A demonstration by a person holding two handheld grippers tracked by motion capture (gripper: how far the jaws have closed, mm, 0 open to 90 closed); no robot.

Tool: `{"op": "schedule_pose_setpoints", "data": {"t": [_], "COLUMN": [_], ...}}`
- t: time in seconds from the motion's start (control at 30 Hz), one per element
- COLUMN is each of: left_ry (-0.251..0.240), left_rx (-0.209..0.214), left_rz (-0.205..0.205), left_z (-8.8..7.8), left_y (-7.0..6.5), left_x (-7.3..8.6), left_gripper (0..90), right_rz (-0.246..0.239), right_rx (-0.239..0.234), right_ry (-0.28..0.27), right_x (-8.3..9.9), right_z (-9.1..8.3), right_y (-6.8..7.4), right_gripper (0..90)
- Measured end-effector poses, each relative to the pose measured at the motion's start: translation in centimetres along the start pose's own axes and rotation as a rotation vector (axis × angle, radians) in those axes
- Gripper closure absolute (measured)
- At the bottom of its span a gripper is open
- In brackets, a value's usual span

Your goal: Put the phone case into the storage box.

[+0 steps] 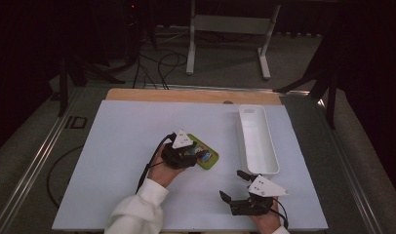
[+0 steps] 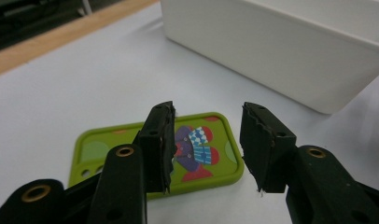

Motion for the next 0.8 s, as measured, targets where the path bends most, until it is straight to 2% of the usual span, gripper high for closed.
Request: {"op": "schedule_pose_setpoints", "data": {"t": [0.03,0.1,0.13,0.43,0.67,0.8], "left_ry": [0.012,0.018,0.028,0.090,0.130,0.146], "left_rx": [0.020,0.024,0.044,0.063,0.054,0.047], "left_rz": [-0.014,-0.019,-0.025,-0.015,-0.004,-0.011], "left_z": [0.4,0.6,0.9,2.2,3.0,3.6], "left_y": [0.0,0.0,-0.1,-0.8,-1.1,-1.1], "left_x": [0.2,0.3,0.5,1.2,1.2,1.4], "left_gripper": [59.1,60.7,62.6,87.3,89.5,89.5], "right_rz": [0.001,0.001,0.001,0.000,0.001,0.001], "right_rx": [0.001,0.001,0.002,0.004,0.009,0.009], "right_ry": [0.001,0.001,0.001,0.003,0.003,0.003], "right_x": [0.0,0.0,0.0,0.1,0.1,0.1], "right_z": [0.0,0.0,0.0,0.0,0.0,0.0], "right_y": [0.0,0.0,0.0,-0.1,-0.2,-0.2], "right_gripper": [9.7,9.7,9.7,9.7,9.7,9.7]}}
Point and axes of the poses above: each handheld gripper's, and its own axes: z roughly forward along the jaws, x roughly out of its underside, y roughly to its left, the point moved 10 cm from there along z, roughly forward along the jaws, and after that the axes turned 4 degrees about y, right-handed, at the moved point
